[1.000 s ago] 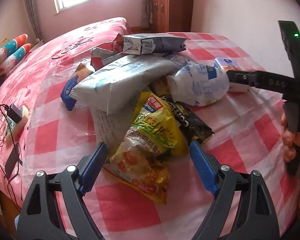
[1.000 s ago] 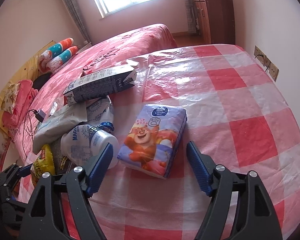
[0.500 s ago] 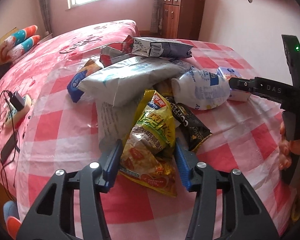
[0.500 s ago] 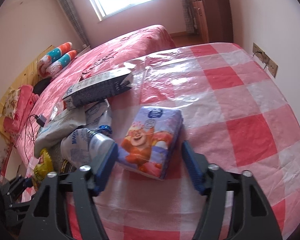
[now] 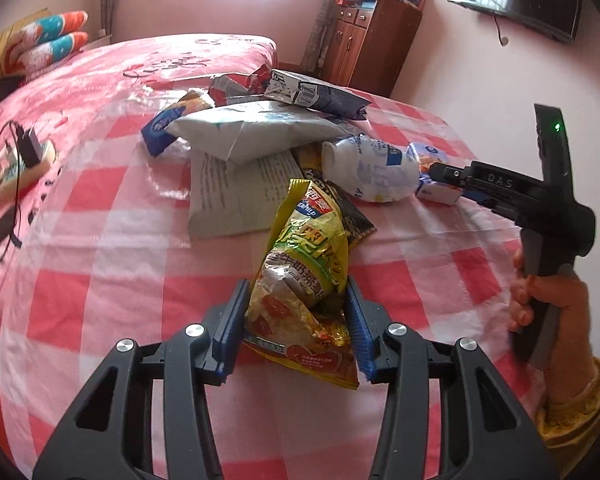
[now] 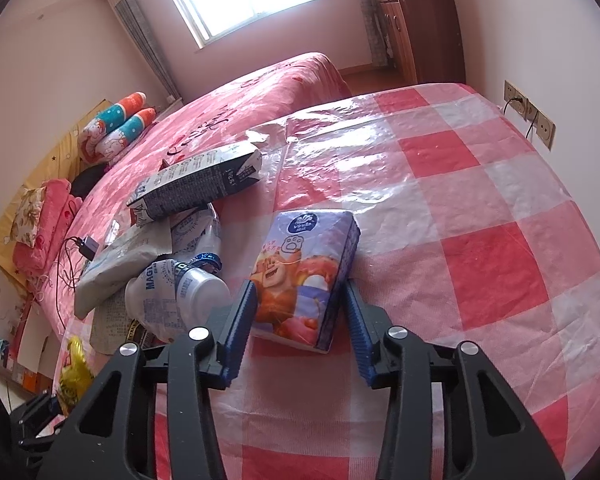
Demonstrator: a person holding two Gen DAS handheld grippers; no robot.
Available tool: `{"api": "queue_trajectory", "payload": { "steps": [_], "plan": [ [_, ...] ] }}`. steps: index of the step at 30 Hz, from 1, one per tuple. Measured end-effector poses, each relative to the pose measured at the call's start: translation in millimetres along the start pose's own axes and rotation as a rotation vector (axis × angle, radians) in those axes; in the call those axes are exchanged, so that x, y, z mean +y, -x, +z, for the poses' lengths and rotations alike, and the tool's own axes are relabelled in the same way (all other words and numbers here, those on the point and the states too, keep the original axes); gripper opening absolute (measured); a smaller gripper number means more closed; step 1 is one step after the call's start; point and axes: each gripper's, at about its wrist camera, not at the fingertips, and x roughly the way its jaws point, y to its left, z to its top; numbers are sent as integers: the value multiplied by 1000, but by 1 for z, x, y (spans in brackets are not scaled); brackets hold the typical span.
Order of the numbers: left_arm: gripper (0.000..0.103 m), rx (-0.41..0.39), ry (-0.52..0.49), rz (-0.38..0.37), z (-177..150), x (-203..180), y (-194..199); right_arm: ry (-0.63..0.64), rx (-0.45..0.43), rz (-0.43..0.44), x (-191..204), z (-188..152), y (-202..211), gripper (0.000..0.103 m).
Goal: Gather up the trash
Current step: 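Grasp the yellow chip bag with the left gripper while the right gripper grasps the tissue pack, then carry the chip bag and tissue pack to the orange bucket and release both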
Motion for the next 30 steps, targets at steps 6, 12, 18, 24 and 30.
{"api": "queue_trajectory", "payload": {
  "steps": [6, 12, 18, 24, 30],
  "plan": [
    [48, -5, 33, -12, -16, 7, 13, 7, -8, 15, 2, -5, 7, 38],
    [48, -8, 61, -37, -31, 14, 26, 47, 29, 41, 5, -14, 14, 38],
    [48, -12, 82, -59, -45, 20, 38, 169, 116, 45, 21, -25, 27, 46],
    [48, -19, 95, -66, -52, 24, 42, 210, 79, -45, 48, -38, 20, 76],
    [48, -32, 105, -73, -58, 29, 48, 206, 60, -140, 56, -42, 9, 62]
  ]
}}
